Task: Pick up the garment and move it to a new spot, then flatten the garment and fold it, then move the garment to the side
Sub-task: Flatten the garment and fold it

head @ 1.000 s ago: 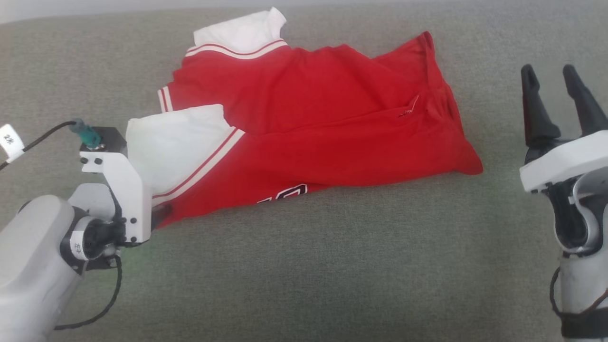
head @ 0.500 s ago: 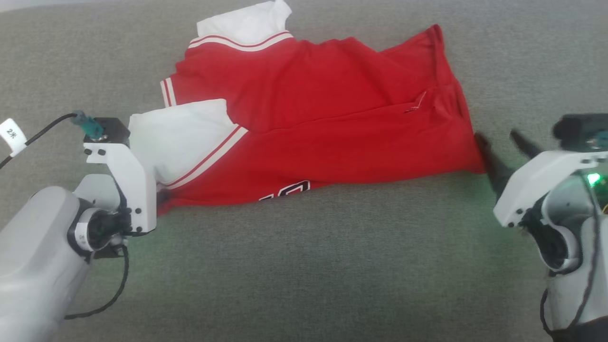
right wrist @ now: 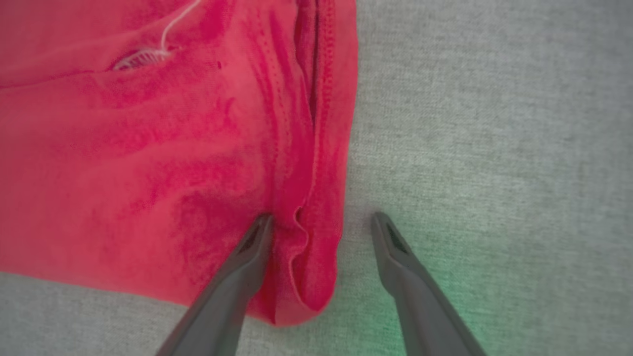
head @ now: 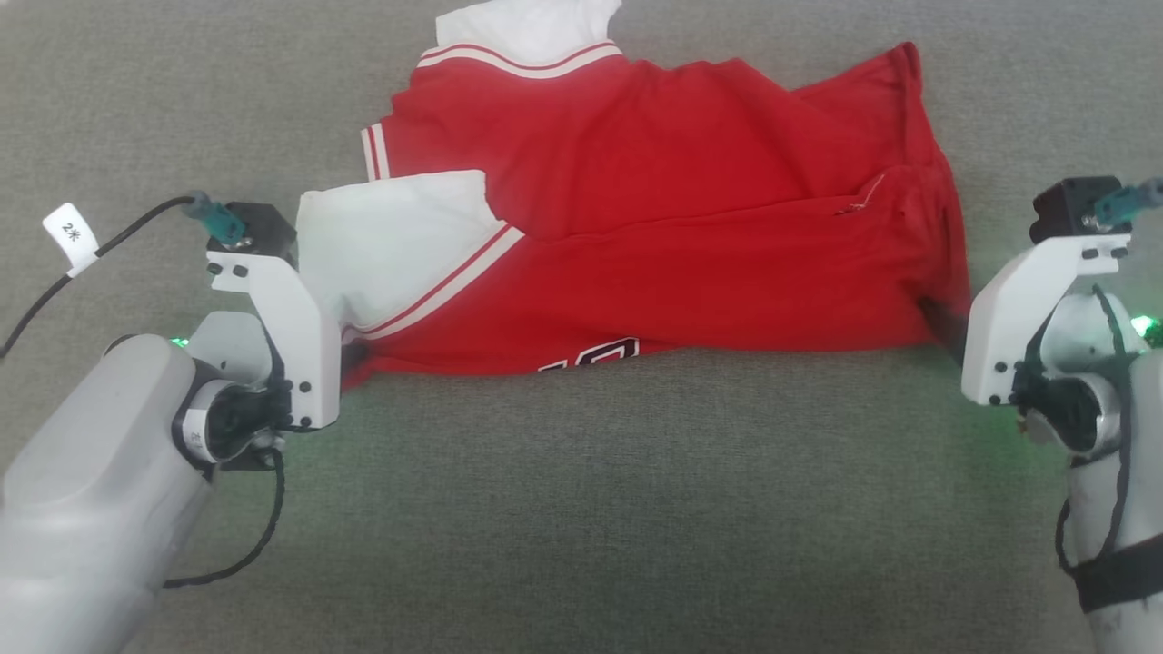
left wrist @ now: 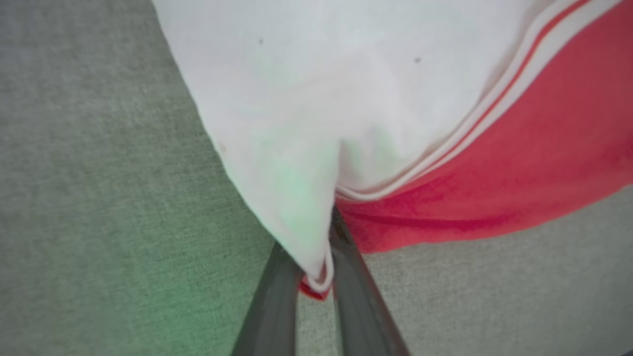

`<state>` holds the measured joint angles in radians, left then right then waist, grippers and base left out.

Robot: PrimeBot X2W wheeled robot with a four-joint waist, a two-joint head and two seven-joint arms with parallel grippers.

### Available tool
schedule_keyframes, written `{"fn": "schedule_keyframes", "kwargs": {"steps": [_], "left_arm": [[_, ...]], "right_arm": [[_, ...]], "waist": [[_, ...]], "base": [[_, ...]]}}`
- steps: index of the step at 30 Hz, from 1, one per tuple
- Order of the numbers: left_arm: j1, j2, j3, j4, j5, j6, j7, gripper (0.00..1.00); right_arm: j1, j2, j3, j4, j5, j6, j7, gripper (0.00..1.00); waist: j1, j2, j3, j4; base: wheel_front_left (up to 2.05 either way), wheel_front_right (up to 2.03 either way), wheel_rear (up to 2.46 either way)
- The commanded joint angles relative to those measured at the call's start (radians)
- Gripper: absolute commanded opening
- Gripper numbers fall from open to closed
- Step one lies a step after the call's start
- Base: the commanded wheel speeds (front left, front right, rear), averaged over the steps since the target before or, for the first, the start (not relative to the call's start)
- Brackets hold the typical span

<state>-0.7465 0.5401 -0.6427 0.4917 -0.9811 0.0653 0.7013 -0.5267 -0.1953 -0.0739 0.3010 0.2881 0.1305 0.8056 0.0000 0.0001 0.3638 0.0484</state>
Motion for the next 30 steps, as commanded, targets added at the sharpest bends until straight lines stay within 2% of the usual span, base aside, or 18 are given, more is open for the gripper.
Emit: {"fn": "schedule_keyframes", "kwargs": {"steps": [1,9,16,25,30], "left_arm": [[0.031,-0.026,-0.032,0.036,0.011,-0.003,0.001,0.0],[0.023,-0.025,-0.033,0.071,0.011,-0.02,-0.008,0.0],[0.02,0.028,-0.029,0.025,0.019,0.0,0.026,0.0],[0.084,0.123,-0.035,-0.175,0.037,0.08,0.088,0.0],[0.166,0.173,-0.035,-0.311,0.026,0.141,0.107,0.0]], "right_arm": [[0.01,0.014,0.009,0.039,-0.008,0.0,0.03,0.0],[-0.003,0.002,0.009,0.044,-0.006,0.0,0.062,0.0],[0.029,-0.038,0.036,-0.055,0.05,0.0,0.11,0.0],[0.155,-0.129,0.059,-0.254,0.137,0.0,0.232,0.0],[0.264,-0.142,0.032,-0.354,0.173,0.0,0.275,0.0]], "waist": [[0.0,-0.0001,0.0,0.006],[0.0,-0.0001,-0.019,0.018],[0.0,-0.0001,-0.052,0.014],[0.0,-0.0001,-0.085,0.011],[0.0,-0.0001,-0.087,0.011]], "base": [[0.0,0.0,0.0],[0.0,0.0,0.0],[0.0,0.0,0.0],[0.0,0.0,0.0],[0.0,0.0,0.0]]}}
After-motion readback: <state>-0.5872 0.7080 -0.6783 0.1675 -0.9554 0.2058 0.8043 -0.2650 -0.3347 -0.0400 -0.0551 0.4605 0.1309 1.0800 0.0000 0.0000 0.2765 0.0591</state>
